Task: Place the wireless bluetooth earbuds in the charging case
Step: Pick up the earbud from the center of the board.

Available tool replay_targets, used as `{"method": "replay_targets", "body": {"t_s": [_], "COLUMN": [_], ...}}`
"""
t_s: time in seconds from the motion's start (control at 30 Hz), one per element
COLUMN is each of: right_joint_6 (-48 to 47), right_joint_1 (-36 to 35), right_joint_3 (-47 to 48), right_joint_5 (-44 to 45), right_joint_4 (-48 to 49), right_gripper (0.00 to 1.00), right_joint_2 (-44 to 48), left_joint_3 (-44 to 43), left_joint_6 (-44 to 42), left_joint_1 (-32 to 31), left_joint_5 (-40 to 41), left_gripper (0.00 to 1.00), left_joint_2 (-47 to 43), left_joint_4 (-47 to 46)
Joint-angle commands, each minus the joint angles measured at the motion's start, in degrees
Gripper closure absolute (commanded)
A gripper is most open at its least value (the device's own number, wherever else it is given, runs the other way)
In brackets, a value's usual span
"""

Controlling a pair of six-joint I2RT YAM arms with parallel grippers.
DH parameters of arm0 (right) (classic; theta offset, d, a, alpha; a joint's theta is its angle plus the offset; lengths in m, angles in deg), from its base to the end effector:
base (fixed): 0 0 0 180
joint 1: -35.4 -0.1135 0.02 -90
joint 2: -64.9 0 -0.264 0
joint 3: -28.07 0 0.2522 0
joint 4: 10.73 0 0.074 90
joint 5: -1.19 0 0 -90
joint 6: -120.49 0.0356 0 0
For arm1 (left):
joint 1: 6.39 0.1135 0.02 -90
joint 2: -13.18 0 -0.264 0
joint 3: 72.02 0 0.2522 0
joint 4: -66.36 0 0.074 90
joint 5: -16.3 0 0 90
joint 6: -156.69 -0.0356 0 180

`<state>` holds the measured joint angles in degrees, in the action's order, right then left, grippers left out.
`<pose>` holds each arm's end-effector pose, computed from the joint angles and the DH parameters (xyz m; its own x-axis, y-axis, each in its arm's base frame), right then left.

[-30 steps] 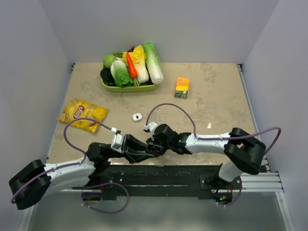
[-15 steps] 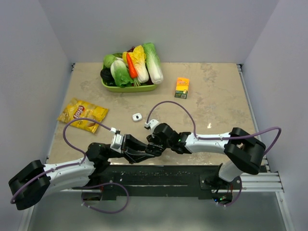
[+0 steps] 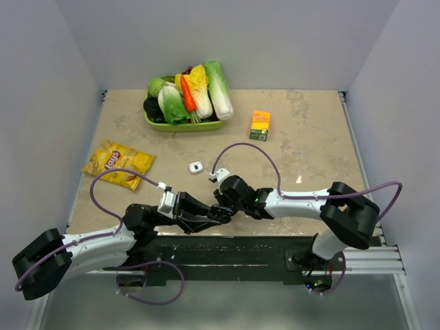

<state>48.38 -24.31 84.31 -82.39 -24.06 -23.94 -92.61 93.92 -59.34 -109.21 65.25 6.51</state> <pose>0.1564 0.2598 0.1630 -0.5964 -0.4158 -0.6866 -0.6679 0.7315 0.1372 0.0820 -0.1429 0.2390 -0.1836 -0.3750 -0.9087 0.9825 -0.1001 -0.1572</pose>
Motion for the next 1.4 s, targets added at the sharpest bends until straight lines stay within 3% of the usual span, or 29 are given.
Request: {"method": "replay_targets", "body": {"t_s": [0.0,0.4,0.5,0.6,0.9,1.1,1.23,1.37], "right_joint_6": [0.7,1.7,2.1,3.4,6.5,7.4,4.9,0.1], "right_joint_1": [0.6,1.6,1.8,2.0,2.8,2.6,2.6,2.6], "right_joint_3": [1.3,0.8,0.7,0.1,2.9,8.8,12.2,13.2], "right_joint_5": [1.9,2.8,2.8,3.5,11.5,14.9,12.8,4.5], "right_joint_4": [0.0,-0.3,-0.3,-0.4,-15.5,-26.3,-27.5,-24.3], "right_gripper": [0.79,0.85,0.98,1.0,1.0,1.0,1.0,1.0], "right_joint_2": [0.6,-0.4,-0.3,1.3,22.9,39.0,45.9,51.2], "left_joint_3": [0.6,0.8,0.9,0.9,0.4,0.6,-2.2,-5.0], "left_joint_6": [-1.6,-1.4,-1.3,-1.3,-3.1,-7.6,-10.0,-9.9], "left_joint_1": [-0.3,-0.3,-0.3,-0.3,-0.3,-0.1,0.6,1.7], "left_joint_5": [1.0,1.0,1.0,1.0,3.5,10.6,11.4,9.5], "left_gripper": [1.0,1.0,1.0,1.0,1.0,1.0,1.0,1.0], "left_joint_2": [-0.2,0.1,0.3,0.3,-0.4,-1.7,-0.9,1.3], "left_joint_4": [-23.3,-24.0,-24.4,-24.6,-22.0,-17.1,-13.6,-12.4]}}
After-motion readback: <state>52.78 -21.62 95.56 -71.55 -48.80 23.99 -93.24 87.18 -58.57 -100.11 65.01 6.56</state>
